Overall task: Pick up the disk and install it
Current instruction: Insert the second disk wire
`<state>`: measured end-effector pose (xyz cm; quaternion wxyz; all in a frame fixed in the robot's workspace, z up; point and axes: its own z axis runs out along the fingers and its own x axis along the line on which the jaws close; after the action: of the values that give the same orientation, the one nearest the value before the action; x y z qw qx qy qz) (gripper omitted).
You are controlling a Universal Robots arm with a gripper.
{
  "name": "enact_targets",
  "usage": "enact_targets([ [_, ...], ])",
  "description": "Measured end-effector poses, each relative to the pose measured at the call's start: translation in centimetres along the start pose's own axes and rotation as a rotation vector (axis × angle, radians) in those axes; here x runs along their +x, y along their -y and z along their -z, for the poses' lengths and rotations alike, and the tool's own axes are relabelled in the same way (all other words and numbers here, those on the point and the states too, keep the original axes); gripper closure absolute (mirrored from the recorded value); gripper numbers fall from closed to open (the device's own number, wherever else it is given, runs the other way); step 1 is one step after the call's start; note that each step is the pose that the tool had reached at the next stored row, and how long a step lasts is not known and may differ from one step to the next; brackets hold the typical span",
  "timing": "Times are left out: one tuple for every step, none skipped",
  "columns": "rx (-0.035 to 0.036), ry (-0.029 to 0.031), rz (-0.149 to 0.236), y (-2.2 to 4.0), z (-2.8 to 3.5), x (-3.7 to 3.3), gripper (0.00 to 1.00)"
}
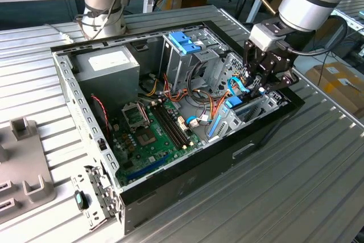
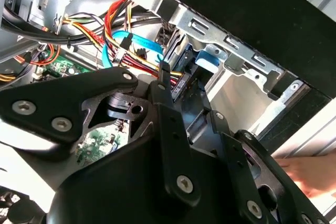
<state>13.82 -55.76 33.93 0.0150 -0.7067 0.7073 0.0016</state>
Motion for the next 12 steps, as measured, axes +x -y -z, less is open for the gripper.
enact_targets([
  [0.0, 0.0, 0.0, 0.0, 0.09, 0.0, 0.64],
  [0.0, 0.0002, 0.0, 0.01, 0.34, -0.01, 0.64],
  [0.0, 0.0003, 0.0, 0.01, 0.59, -0.02, 0.64],
  [0.0, 0.0003, 0.0, 0.02, 1.07, -0.03, 0.64],
  [0.0, 0.0004, 0.0, 0.02, 1.38, -0.03, 0.64],
  [0.0, 0.0002, 0.0, 0.03, 1.65, -0.04, 0.64],
  [0.0, 0.0002, 0.0, 0.03, 1.92, -0.05, 0.64],
  [0.0, 0.0004, 0.0, 0.04, 2.13, -0.05, 0.64],
  [0.0, 0.0003, 0.0, 0.04, 2.3, -0.06, 0.64],
  [0.0, 0.0004, 0.0, 0.04, 2.38, -0.06, 0.64],
  [0.0, 0.0005, 0.0, 0.04, 2.39, -0.06, 0.64],
  [0.0, 0.0006, 0.0, 0.04, 2.39, -0.06, 0.64],
])
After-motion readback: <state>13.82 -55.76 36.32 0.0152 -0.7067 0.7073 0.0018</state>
